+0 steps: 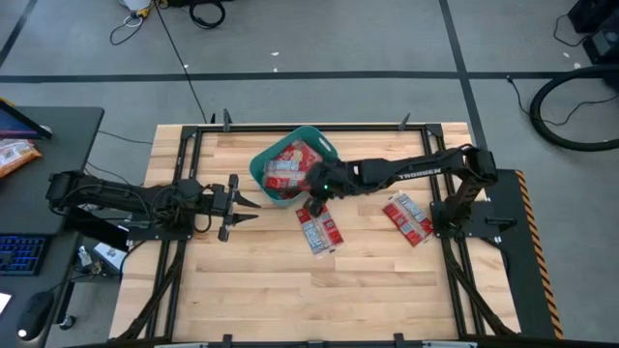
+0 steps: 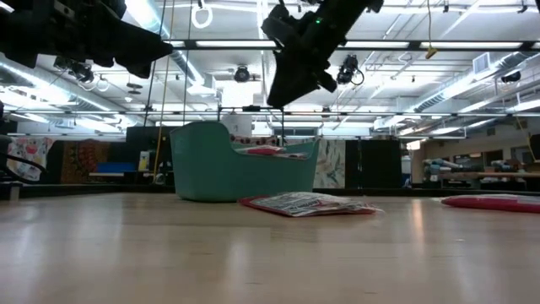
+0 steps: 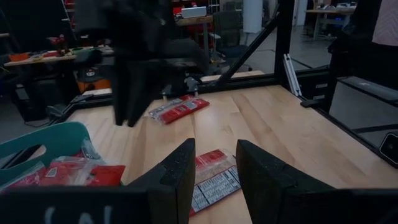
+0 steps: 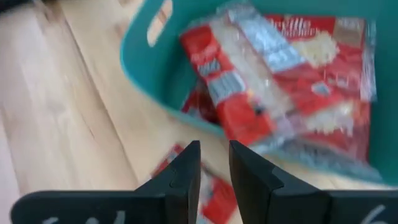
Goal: Sort popcorn bags into baskets
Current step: Put the red popcorn bag into the green container
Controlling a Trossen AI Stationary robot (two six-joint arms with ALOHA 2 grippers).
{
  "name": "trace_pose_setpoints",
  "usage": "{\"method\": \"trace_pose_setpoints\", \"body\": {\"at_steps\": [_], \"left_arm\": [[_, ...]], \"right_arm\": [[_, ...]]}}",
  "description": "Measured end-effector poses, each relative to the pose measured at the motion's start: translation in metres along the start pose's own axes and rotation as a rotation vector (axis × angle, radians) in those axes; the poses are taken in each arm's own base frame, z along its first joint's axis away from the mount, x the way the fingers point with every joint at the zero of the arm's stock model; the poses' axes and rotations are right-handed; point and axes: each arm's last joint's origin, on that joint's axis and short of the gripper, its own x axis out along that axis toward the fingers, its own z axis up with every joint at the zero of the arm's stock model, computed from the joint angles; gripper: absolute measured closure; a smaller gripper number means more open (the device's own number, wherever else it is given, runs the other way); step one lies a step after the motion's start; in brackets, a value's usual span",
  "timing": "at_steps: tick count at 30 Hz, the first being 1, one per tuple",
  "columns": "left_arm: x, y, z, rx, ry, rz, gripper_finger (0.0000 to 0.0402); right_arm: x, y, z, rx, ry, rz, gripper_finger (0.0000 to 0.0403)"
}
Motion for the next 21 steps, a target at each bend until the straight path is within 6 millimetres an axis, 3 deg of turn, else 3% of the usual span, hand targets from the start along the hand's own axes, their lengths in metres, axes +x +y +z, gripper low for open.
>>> {"method": "trace_pose_setpoints", "body": {"at_steps": [8,15,21], "left_arm": [[0.0,0.0,0.001,0.005,-0.007,0.001,0.028],[0.0,0.0,0.001,0.0,-0.007,0.001,0.028],[0.0,0.0,-0.001,0.0,0.007,-0.001,0.028]], "right_arm": [[-0.009,0.024,-0.02,-0.058,0.057,-0.008,0.0314],[-0.013,0.035,-0.024,-0.05,0.012,-0.032,0.0314],[0.001,0.037,-0.032,-0.064,-0.06,-0.07,0.0314]]}}
